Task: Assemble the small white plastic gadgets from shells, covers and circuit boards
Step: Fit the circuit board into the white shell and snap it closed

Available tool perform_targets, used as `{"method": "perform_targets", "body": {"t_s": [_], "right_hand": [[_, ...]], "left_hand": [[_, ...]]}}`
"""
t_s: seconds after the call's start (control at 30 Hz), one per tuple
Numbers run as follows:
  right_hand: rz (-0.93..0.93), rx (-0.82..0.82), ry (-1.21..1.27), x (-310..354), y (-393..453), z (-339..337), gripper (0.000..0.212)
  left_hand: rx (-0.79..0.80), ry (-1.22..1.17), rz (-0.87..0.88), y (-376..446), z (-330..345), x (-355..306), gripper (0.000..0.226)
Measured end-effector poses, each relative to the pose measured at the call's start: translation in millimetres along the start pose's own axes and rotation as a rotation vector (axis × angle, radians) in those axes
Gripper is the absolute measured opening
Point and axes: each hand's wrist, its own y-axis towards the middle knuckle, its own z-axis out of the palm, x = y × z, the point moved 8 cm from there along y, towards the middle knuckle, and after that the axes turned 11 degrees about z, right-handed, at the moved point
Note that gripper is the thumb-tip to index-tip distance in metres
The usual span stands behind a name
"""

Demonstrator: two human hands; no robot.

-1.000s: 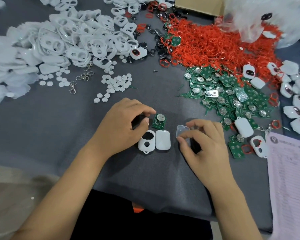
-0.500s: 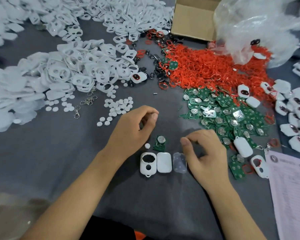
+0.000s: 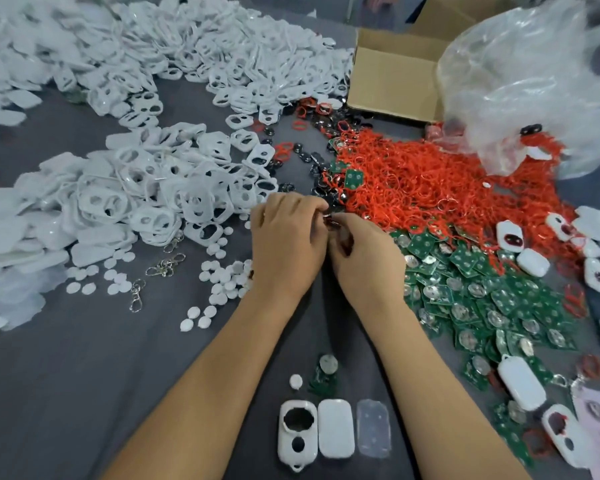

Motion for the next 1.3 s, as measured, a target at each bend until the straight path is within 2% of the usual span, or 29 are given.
{"method": "perform_targets", "body": {"t_s": [0.13,0.3,0.5,0.7,0.9,1.07,1.3], "right_hand": [[-0.002,-0.009,-0.074,-3,5,4,0.026],[0.032,-0.057,0.038,-8,6,0,0.016],[0.101,-0.095,0.028,-15,7,-2,0.016],[0.156,-0.142,0.261,-21,8,-11,0.010],[0.175,-0.140,0.298,-23,8,-11,0.009],[0.186,-0.135,0.313,-23,10,-10,0.007],[0.211,-0.103,0.311,-24,11,-7,0.007]], "left_hand": [[0.035,-0.001,-0.003,11,16,9,0.020],[0.120,-0.018,0.001,14,28,15,0.023],[0.205,-0.017,-0.031,11,38,17,0.026],[0.212,-0.017,0.002,10,40,14,0.025],[0.198,-0.034,0.010,9,39,13,0.018],[0.205,-0.016,-0.048,10,38,16,0.027],[0.186,-0.016,-0.018,10,39,15,0.022]]}}
